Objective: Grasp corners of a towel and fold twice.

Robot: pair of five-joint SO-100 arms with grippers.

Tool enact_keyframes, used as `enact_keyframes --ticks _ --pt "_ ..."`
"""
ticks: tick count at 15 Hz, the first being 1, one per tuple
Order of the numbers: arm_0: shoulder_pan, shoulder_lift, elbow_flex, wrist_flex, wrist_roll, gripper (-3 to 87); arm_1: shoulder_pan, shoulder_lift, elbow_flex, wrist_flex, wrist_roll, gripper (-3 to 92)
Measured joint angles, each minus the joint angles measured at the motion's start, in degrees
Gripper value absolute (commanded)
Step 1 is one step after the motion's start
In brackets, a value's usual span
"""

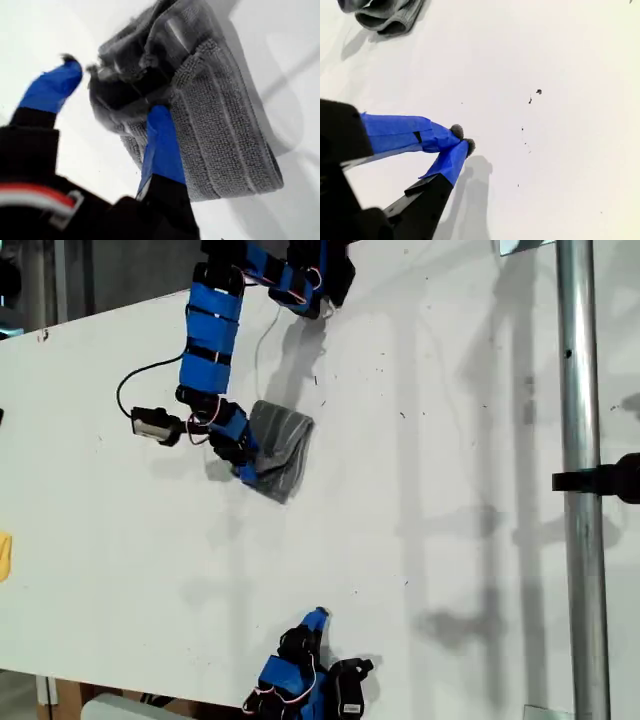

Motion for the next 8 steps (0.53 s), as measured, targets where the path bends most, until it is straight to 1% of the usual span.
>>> enact_keyframes --ticks 2,3,4,5,6,8 --pt "-0.26 0.0 0.0 0.0 0.44 -1.9 3.6 8.0 -0.09 -1.32 -0.35 25.6" --pt "-1.14 0.0 0.0 0.0 1.76 -1.8 5.1 13.97 2.81 -2.99 -0.35 21.0" --pt "-2.29 0.0 0.0 0.0 3.69 -1.8 6.24 20.21 8.17 -4.48 -0.35 15.4" --pt "-3.16 0.0 0.0 0.0 4.75 -1.8 6.5 26.72 15.03 -4.83 -0.35 7.6" --pt "-3.6 0.0 0.0 0.0 5.19 -1.8 5.45 33.75 22.85 -5.19 -0.35 0.3" --pt "-3.69 0.0 0.0 0.0 6.77 -1.8 -0.44 50.45 40.61 -4.83 2.46 -0.3"
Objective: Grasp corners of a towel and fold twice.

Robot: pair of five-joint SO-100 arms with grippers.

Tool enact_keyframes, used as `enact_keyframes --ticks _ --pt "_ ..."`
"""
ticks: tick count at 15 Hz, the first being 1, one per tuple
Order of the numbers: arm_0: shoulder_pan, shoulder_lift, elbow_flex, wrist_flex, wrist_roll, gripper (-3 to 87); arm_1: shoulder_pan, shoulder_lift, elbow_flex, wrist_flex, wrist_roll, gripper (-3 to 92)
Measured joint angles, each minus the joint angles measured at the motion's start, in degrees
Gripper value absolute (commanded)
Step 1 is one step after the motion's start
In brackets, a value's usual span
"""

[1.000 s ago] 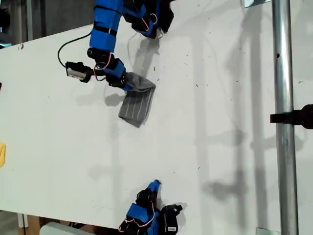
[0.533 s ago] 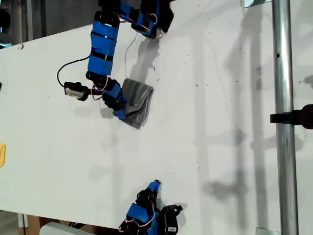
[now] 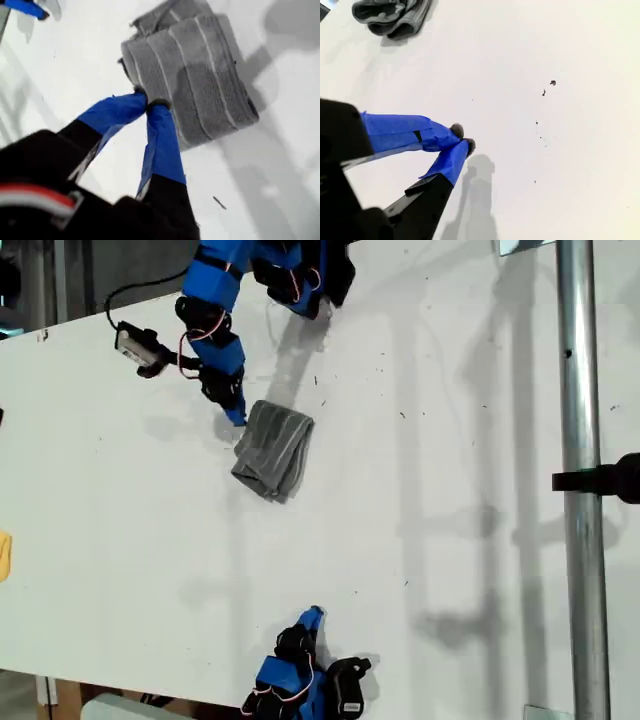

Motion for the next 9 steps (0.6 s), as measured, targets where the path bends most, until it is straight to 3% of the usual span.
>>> enact_keyframes --ticks 1,2,4,5,6,9 --pt "0.0 0.0 0.0 0.0 2.2 -1.8 -3.43 9.67 8.79 2.2 1.93 -0.3" --pt "-0.44 0.0 0.0 0.0 9.58 -1.8 -5.54 19.86 16.61 6.68 4.13 -0.3" --pt "0.0 0.0 0.0 0.0 31.29 -1.9 -11.16 39.9 26.98 16.79 8.79 -0.3" --pt "0.0 0.0 0.0 0.0 34.54 -1.9 -11.95 49.04 31.73 21.88 11.51 1.9" --pt "0.0 0.0 0.0 0.0 35.68 -1.9 -13.89 51.33 34.19 24.43 14.33 10.4" --pt "0.0 0.0 0.0 0.0 36.39 -1.9 -16.35 53.35 35.86 25.66 22.15 10.3"
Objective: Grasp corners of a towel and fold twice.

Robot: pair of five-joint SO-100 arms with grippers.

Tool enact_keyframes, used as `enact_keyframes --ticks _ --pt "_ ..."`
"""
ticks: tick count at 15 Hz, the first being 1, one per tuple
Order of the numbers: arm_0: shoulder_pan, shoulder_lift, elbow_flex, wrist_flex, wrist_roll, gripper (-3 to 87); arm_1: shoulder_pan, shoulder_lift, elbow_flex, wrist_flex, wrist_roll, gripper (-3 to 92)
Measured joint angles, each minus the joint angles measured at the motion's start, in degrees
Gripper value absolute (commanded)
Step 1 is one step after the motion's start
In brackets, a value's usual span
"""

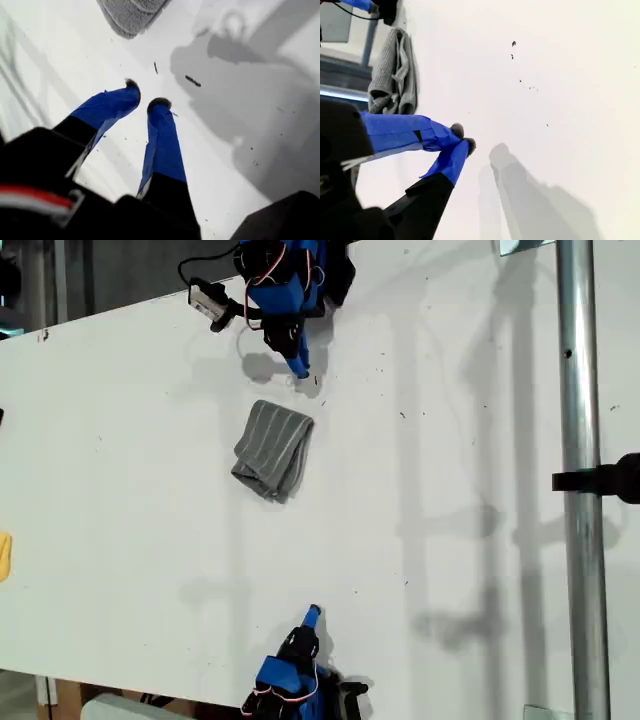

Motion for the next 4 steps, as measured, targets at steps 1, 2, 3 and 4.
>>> enact_keyframes --ticks 1,2,3,4 --pt "0.0 0.0 0.0 0.0 0.0 -1.9 0.7 0.09 0.0 0.35 -1.67 11.2" --pt "0.0 0.0 0.0 0.0 0.0 -1.9 1.49 0.09 0.0 0.35 -1.76 11.5" --pt "0.0 0.0 0.0 0.0 0.0 -1.9 1.85 0.09 0.0 0.35 -1.76 11.5" --pt "0.0 0.0 0.0 0.0 0.0 -1.9 2.29 0.09 0.0 0.35 -1.76 11.5"
